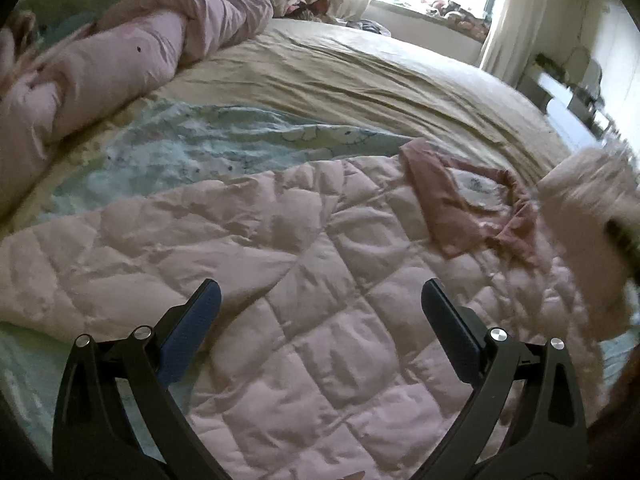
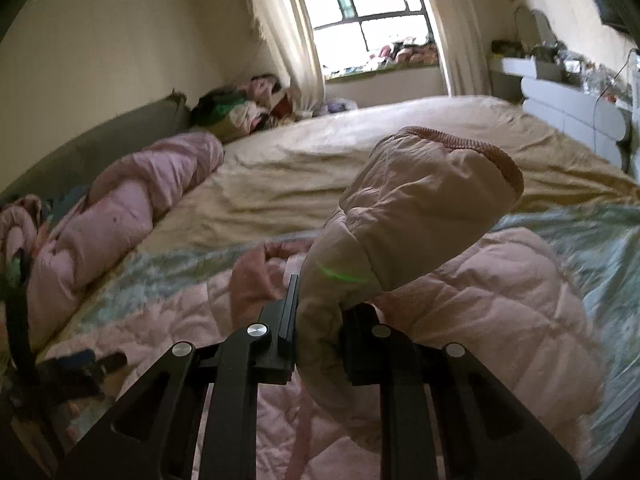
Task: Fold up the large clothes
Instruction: 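Carry the sleeve across the coat body and open the right gripper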
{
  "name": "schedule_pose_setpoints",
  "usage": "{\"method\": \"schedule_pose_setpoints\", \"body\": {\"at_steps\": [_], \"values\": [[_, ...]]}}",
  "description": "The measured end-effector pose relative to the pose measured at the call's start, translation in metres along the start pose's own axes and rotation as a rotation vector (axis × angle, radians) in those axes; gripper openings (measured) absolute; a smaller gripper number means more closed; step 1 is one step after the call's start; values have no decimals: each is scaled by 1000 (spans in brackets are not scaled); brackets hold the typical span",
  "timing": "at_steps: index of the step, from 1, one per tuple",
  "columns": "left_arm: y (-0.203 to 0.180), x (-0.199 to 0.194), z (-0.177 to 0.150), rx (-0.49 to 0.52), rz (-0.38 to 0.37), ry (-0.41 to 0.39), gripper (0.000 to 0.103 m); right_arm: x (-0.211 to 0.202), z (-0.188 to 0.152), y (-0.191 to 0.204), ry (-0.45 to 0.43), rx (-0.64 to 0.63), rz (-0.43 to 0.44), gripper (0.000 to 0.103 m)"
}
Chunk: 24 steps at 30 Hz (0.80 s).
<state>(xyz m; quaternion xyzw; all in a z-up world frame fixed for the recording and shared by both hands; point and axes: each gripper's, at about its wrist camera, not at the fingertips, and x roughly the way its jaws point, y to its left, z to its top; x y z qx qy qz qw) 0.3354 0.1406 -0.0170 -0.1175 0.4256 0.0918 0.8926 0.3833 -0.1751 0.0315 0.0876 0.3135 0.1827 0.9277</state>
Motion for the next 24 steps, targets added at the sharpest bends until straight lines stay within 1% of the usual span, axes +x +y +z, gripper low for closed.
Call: {"method": "schedule_pose_setpoints", "body": {"at_steps": [4,7,11,12,13,14,15,16,18,19,20,21,22,24], "values": [[4,4,0,-32,-47,19,94,19,-20,9,76,7,18,17],[8,9,-2,-72,-108,44,94,27,-34,13,113,16,29,18],[2,11,-4,-59,-115,52,94,33,-47,15,162,34,56,23],[2,11,-4,-62,-121,56,94,33,-48,15,170,37,57,27],[1,11,-5,-67,-134,60,94,32,-49,16,176,45,63,37],[1,11,-4,-70,-141,64,94,31,-49,17,178,55,75,44],[1,11,-4,-73,-150,66,94,27,-50,19,168,60,83,56],[1,10,-3,-79,-162,66,94,24,-51,21,160,53,84,58],[4,9,-2,-106,-215,72,94,20,-54,31,160,9,103,58],[7,8,-2,-135,-260,79,94,19,-55,34,165,-11,113,54],[9,8,-2,-154,-288,82,94,19,-57,39,174,-33,125,52],[10,8,-2,-164,-302,83,94,20,-60,45,190,-60,133,43],[11,8,-2,-176,-317,82,94,22,-62,49,206,-80,137,31],[13,8,-2,-194,-343,82,94,25,-69,56,246,-129,140,31]]}}
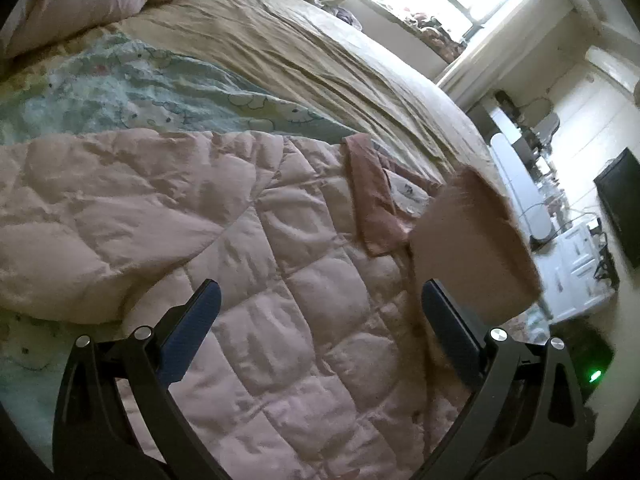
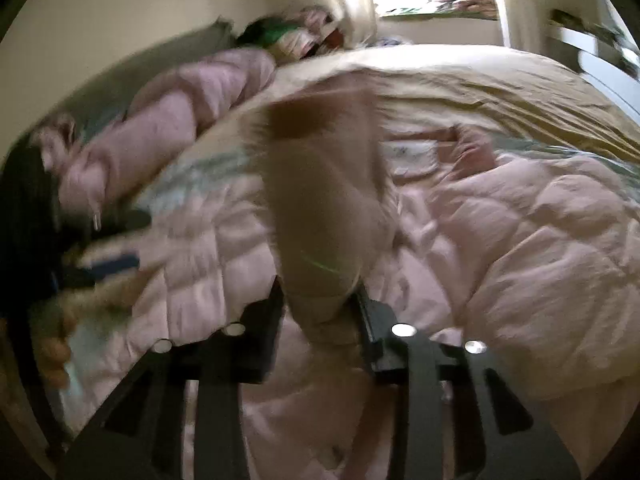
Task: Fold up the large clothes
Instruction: 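Carry the sleeve across the coat body and open the right gripper, then grasp the pink-trimmed front edge of the coat with the left gripper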
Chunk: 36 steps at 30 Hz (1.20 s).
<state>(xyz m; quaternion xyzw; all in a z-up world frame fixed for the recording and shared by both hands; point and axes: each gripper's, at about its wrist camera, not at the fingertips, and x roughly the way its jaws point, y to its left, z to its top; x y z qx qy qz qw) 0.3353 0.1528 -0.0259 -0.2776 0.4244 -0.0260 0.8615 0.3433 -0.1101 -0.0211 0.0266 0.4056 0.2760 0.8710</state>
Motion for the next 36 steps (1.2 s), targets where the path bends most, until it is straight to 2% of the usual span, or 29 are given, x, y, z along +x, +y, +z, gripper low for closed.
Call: {"method": "schedule_pose_setpoints", "body": {"at_steps": [4,8,9,11,15,20,22,23,24,25,27,30,34,36], "values": [[5,7,-2,-66,-116,40,94,11,-13,19,65,-105,-30,34],[3,18,-7,-81,-167,75,94,15,-22,26,99,-116,-7,43],[2,21,-8,-86,-189,87,94,14,-24,27,104,-116,6,48],[0,27,-12,-95,-235,109,94,12,-25,27,106,-103,30,51],[-6,37,-19,-60,-217,123,94,0,-26,21,109,-39,77,52],[-6,56,-30,-61,-231,163,94,-41,-39,3,53,86,90,52],[-11,58,-35,-34,-216,153,83,-57,-47,-5,34,109,71,53],[-15,59,-37,-10,-202,147,65,-65,-50,-9,27,124,64,53],[-19,58,-40,14,-171,136,51,-72,-54,-13,20,139,55,53],[-24,58,-42,54,-119,118,45,-80,-58,-19,13,157,40,53],[-30,55,-44,110,-93,96,27,-90,-63,-27,2,187,22,53],[-43,46,-46,185,-83,47,20,-102,-72,-36,5,215,-6,53],[-66,5,-36,255,-101,-106,17,-118,-79,-49,2,228,-48,53],[-78,-13,-27,320,-79,-174,17,-127,-79,-60,-12,246,-77,52]]}}
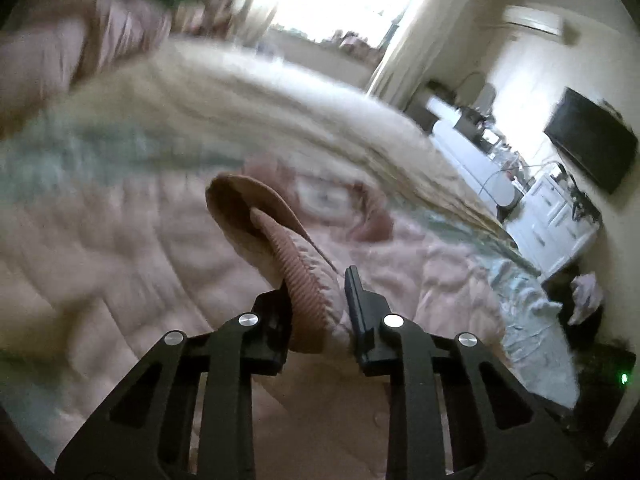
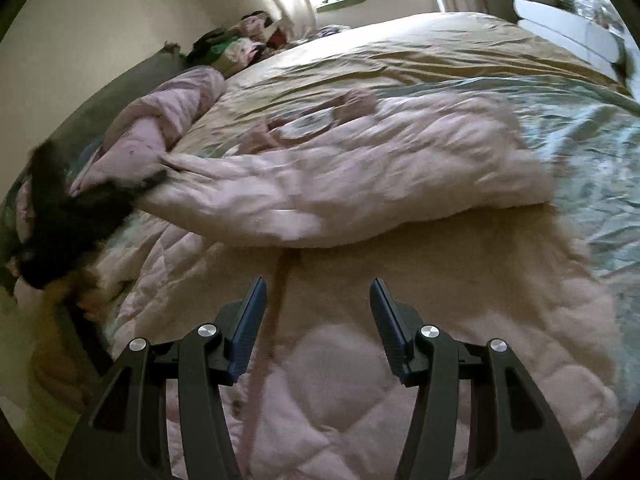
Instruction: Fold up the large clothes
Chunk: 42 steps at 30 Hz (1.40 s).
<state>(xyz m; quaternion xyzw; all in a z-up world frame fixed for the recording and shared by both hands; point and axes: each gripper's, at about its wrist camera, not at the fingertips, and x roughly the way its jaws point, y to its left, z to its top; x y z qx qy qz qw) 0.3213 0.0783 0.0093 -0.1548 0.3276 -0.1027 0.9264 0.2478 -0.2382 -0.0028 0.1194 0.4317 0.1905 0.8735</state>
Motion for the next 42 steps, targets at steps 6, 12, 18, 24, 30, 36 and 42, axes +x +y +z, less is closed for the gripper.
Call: {"method": "schedule_pose_setpoints", "body": {"at_steps": [6,12,18,24,30,36,42], "values": [[40,3,-10,-52,85,42,17,-12,9,-26,-42,58,-96,52],[74,4,-39,-125,123,141,18,-16,32,-44,-96,83,-178,52],[64,-2,-35,-38,169,116,18,-10,81,-42,-143,32,-238,52],[63,-1,-34,-38,187,134,19,22,119,-51,-105,0,-235,52],[72,9,-42,-53,222,174,20,78,135,-69,21,32,-315,52],[81,17,-47,-70,245,202,19,121,126,-93,123,50,-387,53],[81,23,-51,-55,242,220,20,134,117,-106,128,92,-383,54]]}}
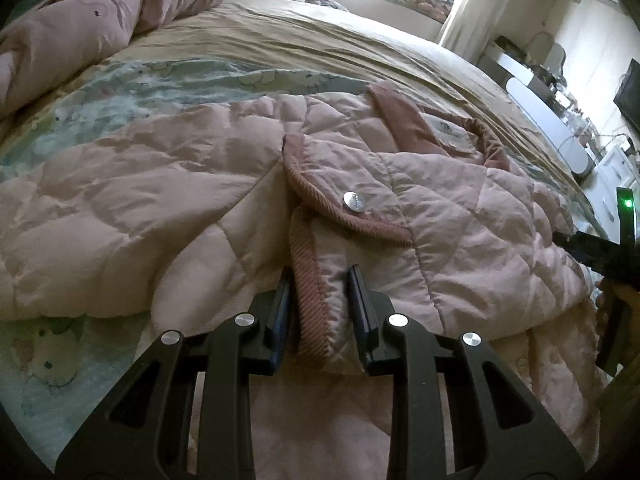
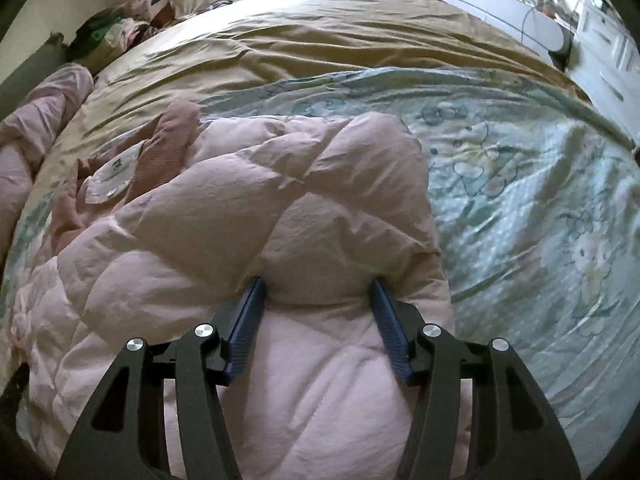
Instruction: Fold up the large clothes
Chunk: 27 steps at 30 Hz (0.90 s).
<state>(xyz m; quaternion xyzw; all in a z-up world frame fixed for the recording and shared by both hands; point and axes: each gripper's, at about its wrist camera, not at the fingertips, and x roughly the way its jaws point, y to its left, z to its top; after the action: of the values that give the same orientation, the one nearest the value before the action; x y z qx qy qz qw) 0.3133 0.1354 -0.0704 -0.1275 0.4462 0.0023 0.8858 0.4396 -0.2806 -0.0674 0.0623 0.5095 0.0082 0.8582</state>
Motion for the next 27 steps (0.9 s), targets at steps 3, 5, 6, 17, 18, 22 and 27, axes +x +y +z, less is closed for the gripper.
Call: {"method": "schedule_pose_setpoints", "body": {"at_steps": [3,5,6,17,18,22,27], "values": [[2,3,-1,-5,1,8,22,-1,-1,2,-2,-11,-5,54],[2,2,-2,-4,5,7,23,-3,-1,4,3,-21,-9,54],[1,1,-1,-1,10,7,23,-7,-1,5,0,-28,-11,55],[-14,-34,3,34,39,-18,57,-72,-32,13,-123,-69,125,80],[-16,-36,3,35,40,-17,65,-78,-34,13,-128,-62,145,86],[-21,-42,2,38,48,-15,91,-95,-40,13,-154,-42,189,97],[-21,-50,2,9,28,-16,94,-114,-49,24,-183,-59,227,98]]}}
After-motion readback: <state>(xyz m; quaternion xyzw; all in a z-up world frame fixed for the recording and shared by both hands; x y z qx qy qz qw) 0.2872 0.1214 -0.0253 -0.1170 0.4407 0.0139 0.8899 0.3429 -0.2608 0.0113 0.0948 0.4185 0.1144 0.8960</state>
